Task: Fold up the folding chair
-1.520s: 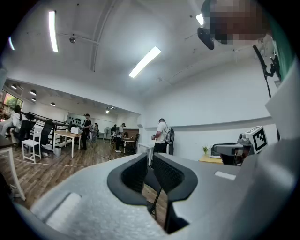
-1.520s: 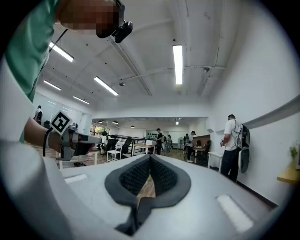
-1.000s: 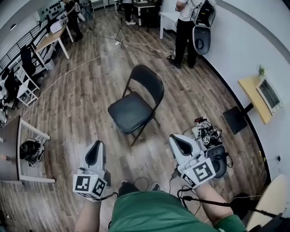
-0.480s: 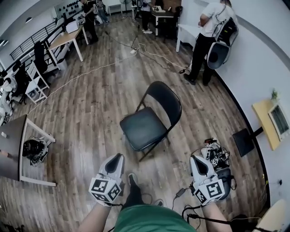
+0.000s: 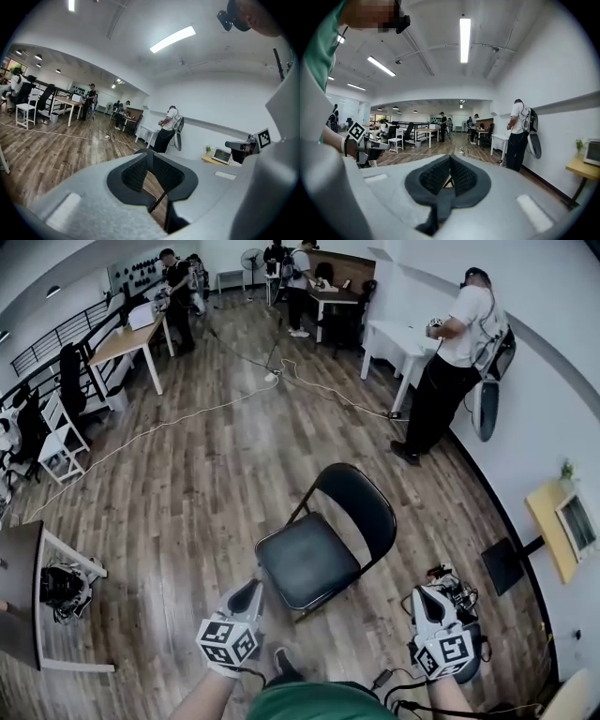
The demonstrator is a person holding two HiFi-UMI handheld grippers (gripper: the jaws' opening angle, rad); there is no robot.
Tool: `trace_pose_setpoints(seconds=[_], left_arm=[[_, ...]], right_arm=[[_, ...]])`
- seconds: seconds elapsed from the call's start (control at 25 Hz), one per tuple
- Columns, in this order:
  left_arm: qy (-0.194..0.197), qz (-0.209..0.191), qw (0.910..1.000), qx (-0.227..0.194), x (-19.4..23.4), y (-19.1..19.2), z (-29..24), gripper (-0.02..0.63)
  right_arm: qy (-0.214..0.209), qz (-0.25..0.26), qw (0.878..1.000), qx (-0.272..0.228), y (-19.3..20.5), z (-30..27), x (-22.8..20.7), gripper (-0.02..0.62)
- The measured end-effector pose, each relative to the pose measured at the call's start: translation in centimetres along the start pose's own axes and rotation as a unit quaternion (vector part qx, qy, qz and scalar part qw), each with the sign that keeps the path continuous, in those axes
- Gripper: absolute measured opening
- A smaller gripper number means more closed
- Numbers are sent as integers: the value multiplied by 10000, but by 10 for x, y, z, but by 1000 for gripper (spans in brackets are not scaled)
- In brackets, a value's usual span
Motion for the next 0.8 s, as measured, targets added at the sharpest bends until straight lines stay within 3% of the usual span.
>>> trace_pose_setpoints(seconds=[0.28, 0.48, 0.8], left_arm=[[-13, 43, 9996, 266, 42, 5, -44, 48], [-185, 110, 9992, 337, 49, 7, -76, 48], [-1174, 401, 9899, 681, 41, 39, -124, 48]], right_arm=[[16, 180, 9998, 38, -17, -61, -12, 3], [-142, 147, 9998, 81, -17, -106, -46, 3], [-819, -180, 9961, 282, 12, -189, -136, 3]])
Point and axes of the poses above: the fingertips, and each gripper's own axes: z backward along the fingers, x to its left, y out of its underside, the point moved 9 cm from there along z, backward along the fingers, and after that the axes turned 13 degrees about -y, right-handed, at the moved point
